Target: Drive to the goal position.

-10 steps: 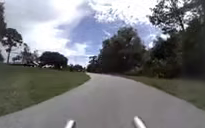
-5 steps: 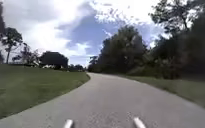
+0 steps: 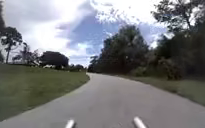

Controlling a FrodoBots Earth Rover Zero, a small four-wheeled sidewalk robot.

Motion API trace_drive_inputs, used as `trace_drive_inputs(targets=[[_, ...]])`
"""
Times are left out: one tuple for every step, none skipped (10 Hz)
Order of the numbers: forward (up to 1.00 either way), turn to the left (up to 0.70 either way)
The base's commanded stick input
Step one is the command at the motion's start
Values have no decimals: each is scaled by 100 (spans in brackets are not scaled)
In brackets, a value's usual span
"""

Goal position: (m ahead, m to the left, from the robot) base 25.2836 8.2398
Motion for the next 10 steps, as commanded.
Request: trace_drive_inputs(targets=[[70, 0], [70, 0], [70, 0], [70, 0], [70, 0], [70, 0], [70, 0], [70, 0], [70, 0], [70, 0]])
